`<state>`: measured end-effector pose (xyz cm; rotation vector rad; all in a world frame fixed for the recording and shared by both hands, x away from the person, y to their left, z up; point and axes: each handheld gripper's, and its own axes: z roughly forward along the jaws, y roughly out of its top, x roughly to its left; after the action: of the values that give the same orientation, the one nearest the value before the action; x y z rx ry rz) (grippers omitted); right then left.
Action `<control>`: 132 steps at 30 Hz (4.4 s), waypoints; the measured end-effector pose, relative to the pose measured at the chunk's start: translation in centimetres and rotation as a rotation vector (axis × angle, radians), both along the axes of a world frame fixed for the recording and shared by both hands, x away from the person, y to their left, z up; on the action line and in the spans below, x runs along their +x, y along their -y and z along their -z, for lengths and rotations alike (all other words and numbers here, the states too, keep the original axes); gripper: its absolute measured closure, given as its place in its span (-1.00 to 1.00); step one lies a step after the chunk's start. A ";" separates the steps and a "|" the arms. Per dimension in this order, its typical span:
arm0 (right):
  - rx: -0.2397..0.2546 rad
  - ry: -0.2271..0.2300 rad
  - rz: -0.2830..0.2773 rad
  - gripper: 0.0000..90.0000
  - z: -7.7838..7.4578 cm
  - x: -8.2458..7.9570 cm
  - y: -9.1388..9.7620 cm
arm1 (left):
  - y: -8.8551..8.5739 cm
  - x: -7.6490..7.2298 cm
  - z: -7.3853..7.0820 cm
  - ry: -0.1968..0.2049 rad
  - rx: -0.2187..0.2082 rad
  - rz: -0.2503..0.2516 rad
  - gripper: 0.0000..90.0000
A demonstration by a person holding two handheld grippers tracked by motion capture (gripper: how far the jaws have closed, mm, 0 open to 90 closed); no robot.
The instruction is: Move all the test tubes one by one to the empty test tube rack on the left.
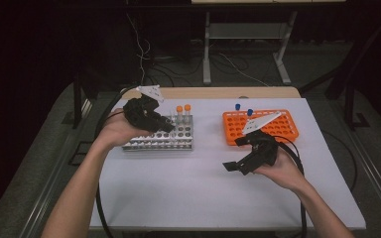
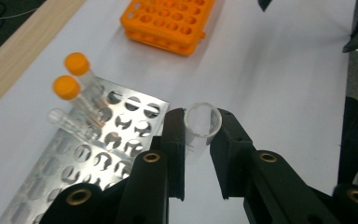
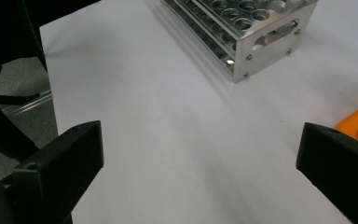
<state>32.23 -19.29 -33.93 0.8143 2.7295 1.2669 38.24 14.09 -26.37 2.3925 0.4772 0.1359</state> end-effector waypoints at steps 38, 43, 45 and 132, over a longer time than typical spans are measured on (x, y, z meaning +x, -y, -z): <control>-0.002 -0.030 0.076 -0.99 1.8 0.2 3.8 | -3.3 9.9 4.3 0.001 -0.041 -0.273 0.66; 0.002 -0.034 0.078 -1.00 2.0 0.2 3.9 | -2.8 10.1 4.6 -0.002 -0.042 -0.266 0.66; 0.000 -0.035 0.078 -0.99 2.1 0.2 3.9 | -2.5 10.2 4.8 -0.006 -0.036 -0.262 0.66; -0.057 -0.013 0.313 -0.86 4.1 10.5 7.2 | -4.2 -4.9 5.6 -0.010 -0.267 -0.296 -1.00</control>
<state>42.76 -26.51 -38.02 1.1884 2.5027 1.1167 33.32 18.25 -31.95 2.0529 0.8013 0.1798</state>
